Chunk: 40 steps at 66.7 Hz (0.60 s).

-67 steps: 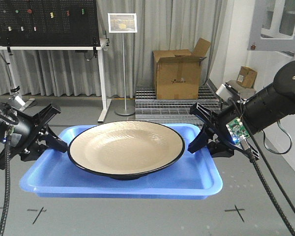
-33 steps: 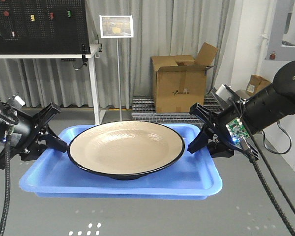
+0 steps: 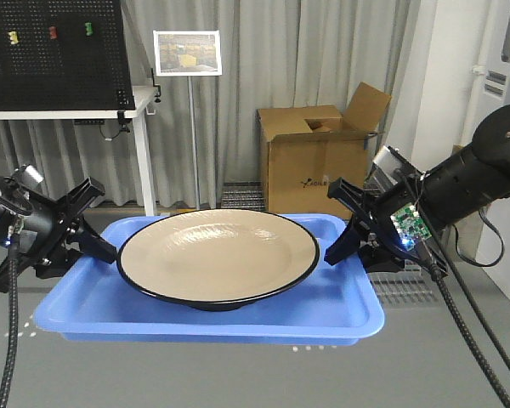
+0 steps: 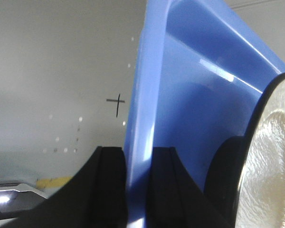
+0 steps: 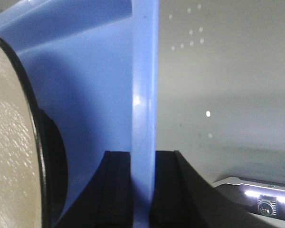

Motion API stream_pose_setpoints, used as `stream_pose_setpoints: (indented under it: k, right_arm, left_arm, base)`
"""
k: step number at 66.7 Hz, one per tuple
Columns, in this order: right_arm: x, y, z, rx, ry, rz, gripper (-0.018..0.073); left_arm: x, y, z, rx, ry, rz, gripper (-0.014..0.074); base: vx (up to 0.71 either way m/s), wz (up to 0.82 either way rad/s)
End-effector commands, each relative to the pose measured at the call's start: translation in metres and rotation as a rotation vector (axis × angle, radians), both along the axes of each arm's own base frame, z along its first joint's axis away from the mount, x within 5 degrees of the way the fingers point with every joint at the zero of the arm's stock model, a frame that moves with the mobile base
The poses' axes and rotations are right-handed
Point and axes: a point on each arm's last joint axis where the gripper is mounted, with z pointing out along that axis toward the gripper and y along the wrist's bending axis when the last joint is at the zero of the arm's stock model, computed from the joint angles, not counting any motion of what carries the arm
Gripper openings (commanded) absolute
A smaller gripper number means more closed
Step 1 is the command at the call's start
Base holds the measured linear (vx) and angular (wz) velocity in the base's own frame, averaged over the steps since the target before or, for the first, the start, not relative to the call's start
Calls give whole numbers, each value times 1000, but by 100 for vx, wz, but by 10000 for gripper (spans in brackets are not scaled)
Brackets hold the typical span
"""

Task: Place disk in tray to left cabinet
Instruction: 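Hold the tray steady while the base drives to the white cabinet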

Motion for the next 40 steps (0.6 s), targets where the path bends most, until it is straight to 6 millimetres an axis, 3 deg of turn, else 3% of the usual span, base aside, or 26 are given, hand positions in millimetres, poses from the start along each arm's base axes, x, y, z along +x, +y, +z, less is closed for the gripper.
stream_pose_setpoints:
  k: [1,40]
  right_arm:
    - [-28,31,53,285,-45,89,-6]
    - [-28,31,53,285,-45,88,-6]
  left_arm:
    - [-23,-31,49,-276,-33,-70,0]
    - [-23,-31,49,-276,-33,-70,0]
  base:
    - [65,-1]
    - [62,-2]
